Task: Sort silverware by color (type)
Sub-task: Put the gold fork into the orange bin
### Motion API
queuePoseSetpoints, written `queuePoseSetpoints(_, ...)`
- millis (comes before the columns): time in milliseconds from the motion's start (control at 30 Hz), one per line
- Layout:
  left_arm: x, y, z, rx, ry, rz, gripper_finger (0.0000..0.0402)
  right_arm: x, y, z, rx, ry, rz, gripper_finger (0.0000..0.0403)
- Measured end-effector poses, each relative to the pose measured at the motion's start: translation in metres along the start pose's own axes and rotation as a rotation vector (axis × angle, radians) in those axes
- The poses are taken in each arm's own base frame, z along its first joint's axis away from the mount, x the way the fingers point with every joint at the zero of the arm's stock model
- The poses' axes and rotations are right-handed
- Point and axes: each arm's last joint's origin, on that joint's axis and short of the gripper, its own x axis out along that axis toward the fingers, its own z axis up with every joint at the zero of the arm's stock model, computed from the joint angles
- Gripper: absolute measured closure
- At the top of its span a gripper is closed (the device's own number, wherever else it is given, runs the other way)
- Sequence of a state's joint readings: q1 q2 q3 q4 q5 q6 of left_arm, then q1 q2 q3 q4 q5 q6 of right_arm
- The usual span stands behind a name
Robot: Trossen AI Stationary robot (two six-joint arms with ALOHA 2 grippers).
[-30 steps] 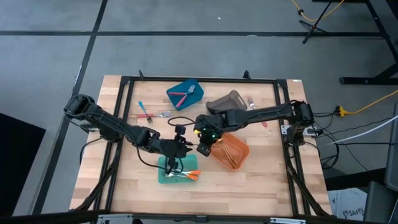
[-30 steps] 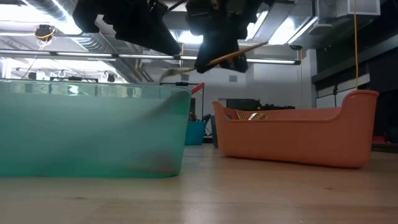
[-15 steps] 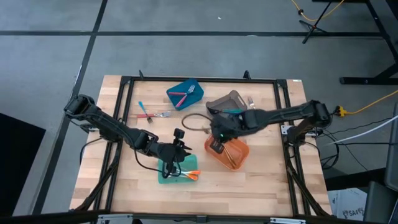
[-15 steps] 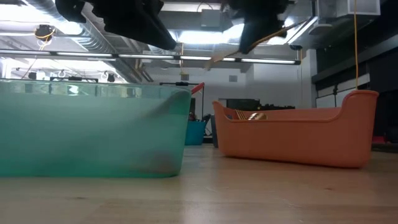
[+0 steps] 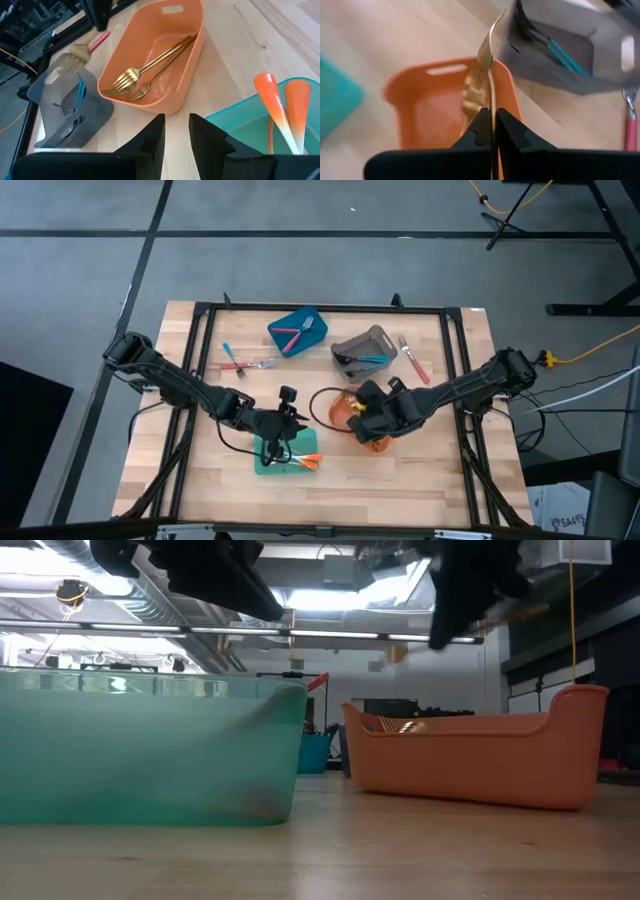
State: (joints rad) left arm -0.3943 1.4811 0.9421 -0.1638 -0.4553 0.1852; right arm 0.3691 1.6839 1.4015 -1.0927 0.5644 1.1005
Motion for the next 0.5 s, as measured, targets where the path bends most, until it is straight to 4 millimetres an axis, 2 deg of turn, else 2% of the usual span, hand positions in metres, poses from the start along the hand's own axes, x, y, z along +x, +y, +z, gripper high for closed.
queuePoseSetpoints(233, 0.0, 0.0, 0.0, -0.001, 0.0, 0.001, 0.032, 0.027, 0.003, -0.027, 0.05, 0.004, 0.03, 0.0403)
queuePoseSetpoints(500, 0.0, 0.0, 0.0, 0.0, 0.001, 0.001, 0.032, 0.045, 0.005, -0.043, 0.067, -0.011, 0.084, 0.0403)
